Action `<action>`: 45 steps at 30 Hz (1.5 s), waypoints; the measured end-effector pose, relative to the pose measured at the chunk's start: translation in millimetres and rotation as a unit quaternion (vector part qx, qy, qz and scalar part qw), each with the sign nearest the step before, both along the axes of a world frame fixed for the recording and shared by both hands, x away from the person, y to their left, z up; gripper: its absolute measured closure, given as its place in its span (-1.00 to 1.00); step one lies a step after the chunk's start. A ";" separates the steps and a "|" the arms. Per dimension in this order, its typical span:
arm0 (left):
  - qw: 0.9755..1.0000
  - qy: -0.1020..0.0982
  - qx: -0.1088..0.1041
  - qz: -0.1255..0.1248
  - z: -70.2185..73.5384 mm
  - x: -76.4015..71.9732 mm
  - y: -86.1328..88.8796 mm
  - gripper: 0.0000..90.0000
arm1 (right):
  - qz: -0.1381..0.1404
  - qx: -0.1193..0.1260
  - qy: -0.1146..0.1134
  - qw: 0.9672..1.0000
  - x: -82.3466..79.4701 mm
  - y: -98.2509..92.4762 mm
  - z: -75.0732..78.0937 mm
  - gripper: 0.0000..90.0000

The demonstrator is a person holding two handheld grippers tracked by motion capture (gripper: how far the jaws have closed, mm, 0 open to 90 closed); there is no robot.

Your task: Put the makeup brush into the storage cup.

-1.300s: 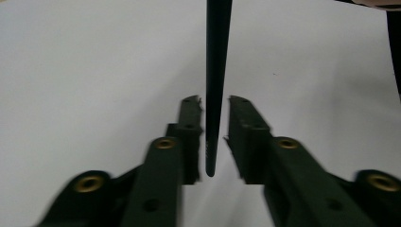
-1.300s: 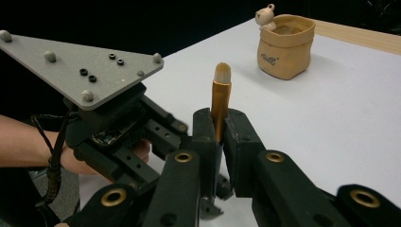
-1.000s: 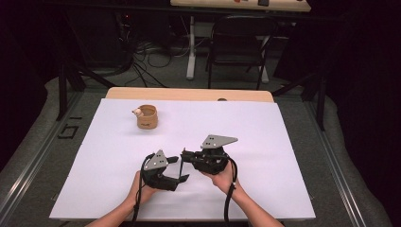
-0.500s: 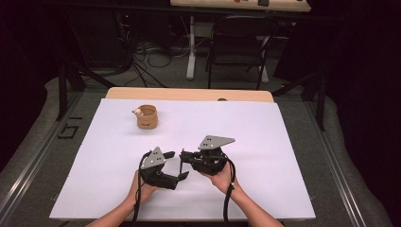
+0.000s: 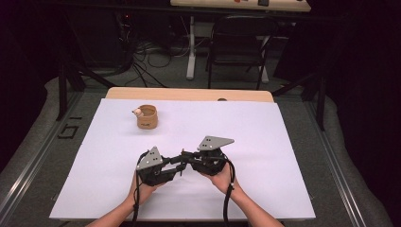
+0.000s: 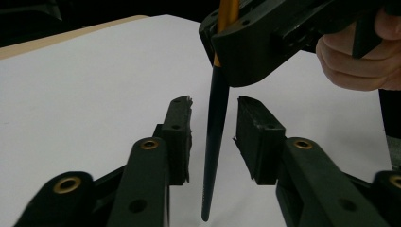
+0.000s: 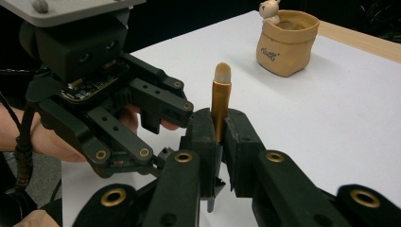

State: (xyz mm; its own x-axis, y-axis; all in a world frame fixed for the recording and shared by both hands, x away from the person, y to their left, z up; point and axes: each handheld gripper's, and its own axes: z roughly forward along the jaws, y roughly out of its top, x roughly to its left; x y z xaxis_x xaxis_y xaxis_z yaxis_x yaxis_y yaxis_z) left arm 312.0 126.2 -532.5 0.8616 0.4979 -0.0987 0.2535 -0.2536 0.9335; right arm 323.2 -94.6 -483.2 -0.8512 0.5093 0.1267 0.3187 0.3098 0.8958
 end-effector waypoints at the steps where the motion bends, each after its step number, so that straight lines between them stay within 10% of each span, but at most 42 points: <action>1: 1.000 0.001 -0.002 -0.003 0.1 0.2 0.6 0.57 | -0.001 0.000 0.001 1.000 -0.1 0.0 0.0 0.86; 16: 1.000 -0.005 -0.010 -0.012 0.1 0.1 2.2 0.84 | 0.003 0.003 -0.005 1.000 -0.3 -0.6 0.5 0.80; 34: 1.000 -0.024 0.002 0.013 4.6 5.4 14.3 0.84 | -0.020 -0.027 -0.025 0.999 -2.2 -23.4 3.0 -0.54; 45: 0.999 -0.031 0.005 0.026 7.8 8.2 22.9 0.84 | -0.035 -0.051 -0.035 0.997 -1.5 -32.9 -2.5 -0.69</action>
State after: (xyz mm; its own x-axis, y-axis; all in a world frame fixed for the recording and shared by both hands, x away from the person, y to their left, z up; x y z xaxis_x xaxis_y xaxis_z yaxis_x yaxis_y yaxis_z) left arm 320.1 149.0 -524.7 0.8391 0.5425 -0.0405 0.2080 -0.2512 0.9453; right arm 321.8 -127.4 -485.7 -0.8183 0.5747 0.0126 0.2800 0.3793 0.8819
